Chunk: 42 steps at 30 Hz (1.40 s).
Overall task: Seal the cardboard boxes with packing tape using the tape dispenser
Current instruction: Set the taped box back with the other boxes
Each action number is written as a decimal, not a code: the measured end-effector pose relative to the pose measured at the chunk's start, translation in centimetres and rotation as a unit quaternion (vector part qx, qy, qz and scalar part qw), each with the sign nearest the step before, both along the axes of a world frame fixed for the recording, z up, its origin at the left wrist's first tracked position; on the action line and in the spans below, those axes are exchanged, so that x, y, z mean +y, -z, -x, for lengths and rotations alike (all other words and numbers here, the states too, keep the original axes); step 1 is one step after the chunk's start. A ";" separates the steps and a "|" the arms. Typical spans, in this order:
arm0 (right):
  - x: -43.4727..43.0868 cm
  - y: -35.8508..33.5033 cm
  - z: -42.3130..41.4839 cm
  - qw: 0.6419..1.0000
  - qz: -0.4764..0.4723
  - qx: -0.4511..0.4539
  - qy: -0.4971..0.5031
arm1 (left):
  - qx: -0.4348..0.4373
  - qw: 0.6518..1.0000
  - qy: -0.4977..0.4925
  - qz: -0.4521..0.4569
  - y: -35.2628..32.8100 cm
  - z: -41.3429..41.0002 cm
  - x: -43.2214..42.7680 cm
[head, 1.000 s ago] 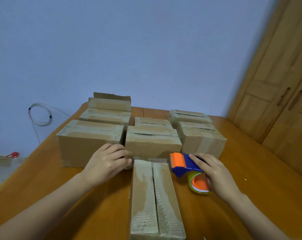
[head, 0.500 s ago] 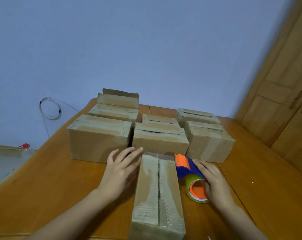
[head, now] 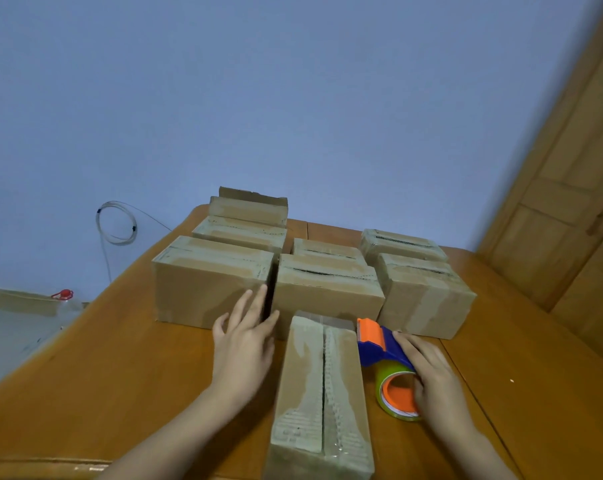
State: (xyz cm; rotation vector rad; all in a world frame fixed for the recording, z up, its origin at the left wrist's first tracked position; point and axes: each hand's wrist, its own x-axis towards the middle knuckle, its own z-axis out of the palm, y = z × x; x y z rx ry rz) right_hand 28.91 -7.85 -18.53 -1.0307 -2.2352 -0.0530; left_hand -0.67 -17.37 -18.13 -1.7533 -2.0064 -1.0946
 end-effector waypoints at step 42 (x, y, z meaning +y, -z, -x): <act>-1.6 0.7 2.0 0.998 -0.040 0.016 0.051 | -0.259 0.942 0.083 0.196 -8.4 -3.7 -4.2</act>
